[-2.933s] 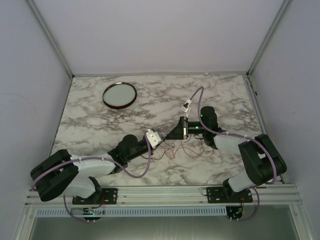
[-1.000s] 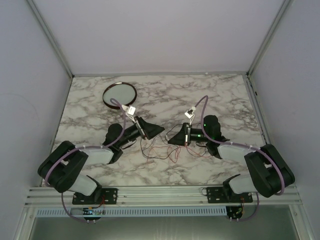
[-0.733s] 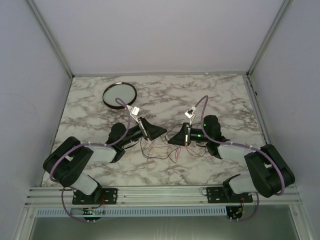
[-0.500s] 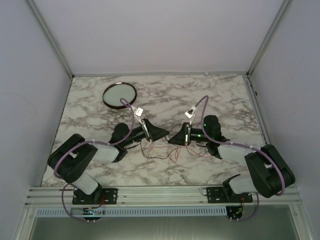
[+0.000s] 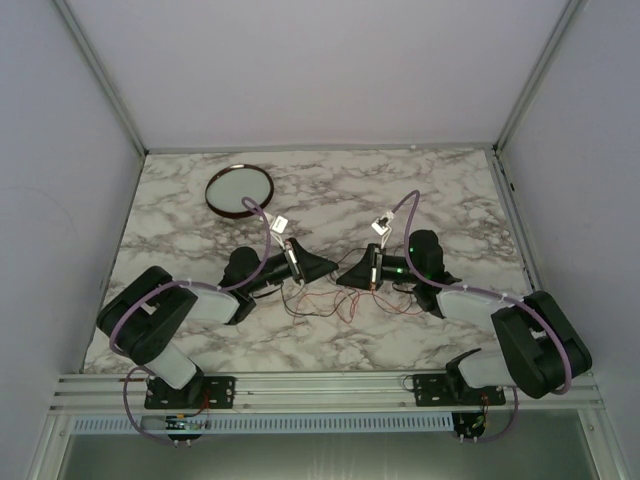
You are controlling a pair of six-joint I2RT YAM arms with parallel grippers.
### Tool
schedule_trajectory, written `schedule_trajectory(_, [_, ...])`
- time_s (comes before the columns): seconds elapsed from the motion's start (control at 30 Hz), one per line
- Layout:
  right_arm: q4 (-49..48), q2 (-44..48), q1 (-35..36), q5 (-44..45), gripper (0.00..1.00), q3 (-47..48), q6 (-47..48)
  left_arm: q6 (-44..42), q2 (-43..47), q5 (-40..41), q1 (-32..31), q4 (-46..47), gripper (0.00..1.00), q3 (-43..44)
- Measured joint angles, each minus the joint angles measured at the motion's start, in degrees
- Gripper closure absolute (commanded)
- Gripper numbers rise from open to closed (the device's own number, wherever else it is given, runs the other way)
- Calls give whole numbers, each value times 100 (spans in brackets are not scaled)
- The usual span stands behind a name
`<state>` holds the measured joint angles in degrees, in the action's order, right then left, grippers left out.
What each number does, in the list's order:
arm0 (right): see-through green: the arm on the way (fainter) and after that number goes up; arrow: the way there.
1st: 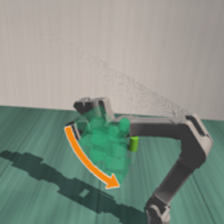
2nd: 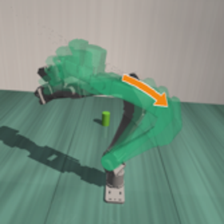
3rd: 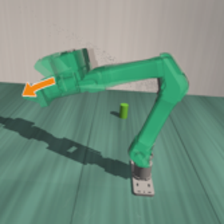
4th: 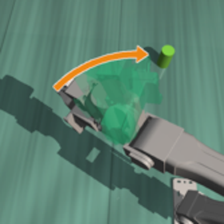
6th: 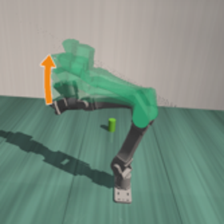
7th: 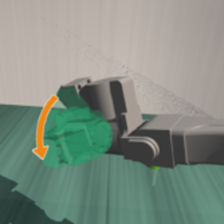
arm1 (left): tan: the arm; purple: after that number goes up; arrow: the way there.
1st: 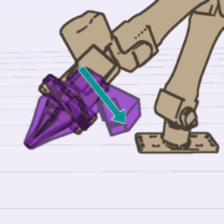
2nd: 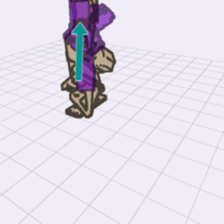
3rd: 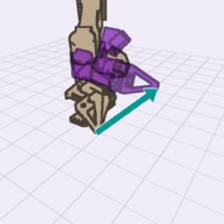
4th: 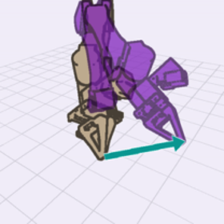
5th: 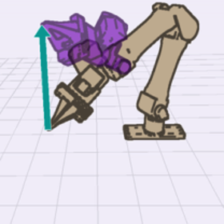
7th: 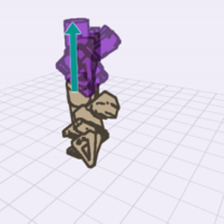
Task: Zip-tie the wires
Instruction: Tie the cable at the center of the board.
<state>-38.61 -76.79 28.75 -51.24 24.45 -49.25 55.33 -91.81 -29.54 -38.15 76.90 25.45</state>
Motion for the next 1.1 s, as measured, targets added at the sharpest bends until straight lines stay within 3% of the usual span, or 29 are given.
schedule_trajectory(0.17, [2, 0, 0, 0, 100, 0, 0, -28, 0, 4, -7, 0, 79, 0])
schedule_trajectory(0.4, [2, 0, 0, 13, 100, -2, -2, -87, 0, 4, -7, 0, 100, 13])
schedule_trajectory(0.53, [2, 0, 0, 44, 100, -2, -2, -127, 0, 2, -9, -7, 100, 37])
schedule_trajectory(0.67, [79, 55, -9, 107, 87, -2, 35, -208, 7, 4, -31, -83, 100, 105])
schedule_trajectory(0.8, [793, 330, -35, 317, 71, 96, 404, -400, 149, 48, -61, -455, 100, 195])
schedule_trajectory(0.9, [1381, 686, -46, 603, 65, 286, 787, -575, 321, 153, -83, -802, 100, 289])
schedule_trajectory(1.1, [1657, 1141, -48, 1165, 54, 389, 1167, -686, 470, 393, -111, -1292, 100, 409])
